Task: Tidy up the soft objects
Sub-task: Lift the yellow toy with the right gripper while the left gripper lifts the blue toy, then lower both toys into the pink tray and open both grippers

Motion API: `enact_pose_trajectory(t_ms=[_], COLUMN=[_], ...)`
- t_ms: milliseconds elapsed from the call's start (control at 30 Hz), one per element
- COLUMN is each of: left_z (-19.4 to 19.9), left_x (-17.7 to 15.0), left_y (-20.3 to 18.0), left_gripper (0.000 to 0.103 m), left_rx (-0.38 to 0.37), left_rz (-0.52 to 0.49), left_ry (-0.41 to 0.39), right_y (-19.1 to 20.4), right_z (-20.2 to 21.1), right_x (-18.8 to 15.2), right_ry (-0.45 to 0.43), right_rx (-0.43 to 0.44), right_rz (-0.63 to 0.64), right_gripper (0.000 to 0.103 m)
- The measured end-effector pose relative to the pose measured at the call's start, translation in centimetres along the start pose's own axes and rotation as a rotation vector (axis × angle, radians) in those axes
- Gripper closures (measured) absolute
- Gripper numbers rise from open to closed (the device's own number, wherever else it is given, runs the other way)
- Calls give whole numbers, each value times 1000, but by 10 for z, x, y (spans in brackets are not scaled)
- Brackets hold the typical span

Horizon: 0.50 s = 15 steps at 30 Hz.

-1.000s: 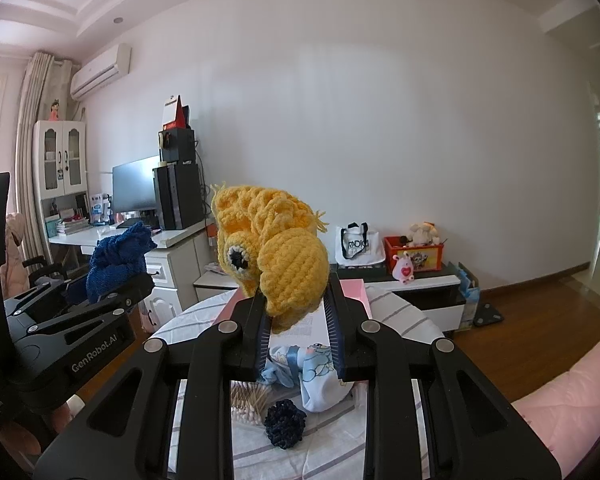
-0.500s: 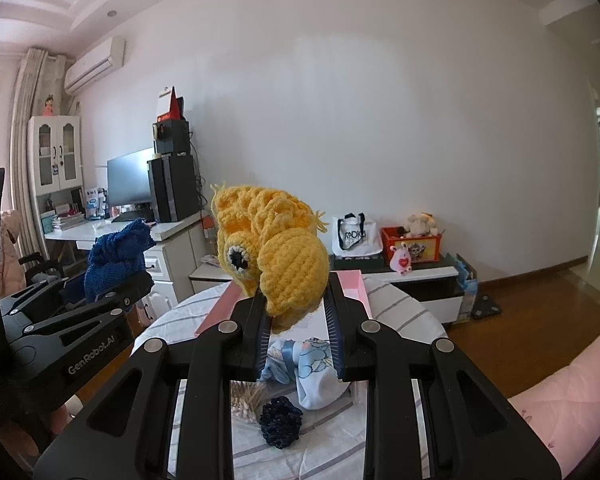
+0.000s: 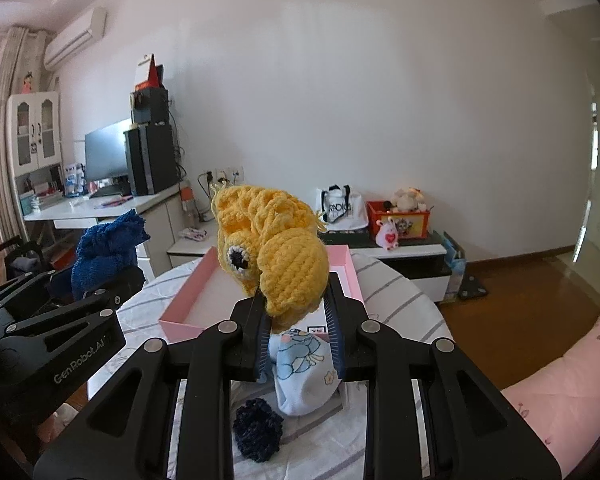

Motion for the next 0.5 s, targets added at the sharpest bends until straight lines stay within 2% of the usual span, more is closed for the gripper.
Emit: enact_pose_trajectory(t_ms=[233,500], left_z=[-55,-120], left_x=[18,58], left_y=[-13,-25], left_gripper=[61,61], left_rx=[-6,1], left_rz=[-5,-8], left_ry=[67,133], right_y=[-7,-16], right_z=[-47,-98], right_x=[0,2], right_ry=[48,105], right_rx=[-26,-51], right_rz=[-5,-21], right_gripper=[80,80])
Point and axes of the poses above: each gripper's, at about its wrist camera, not at the fingertips, and z roughly against the way its jaws point, y to its left, x to its top, the point moved 5 cm from there along -z, roughly the way its jaws point, and after that the axes turned 6 degrees about x, right-handed, at the moved point
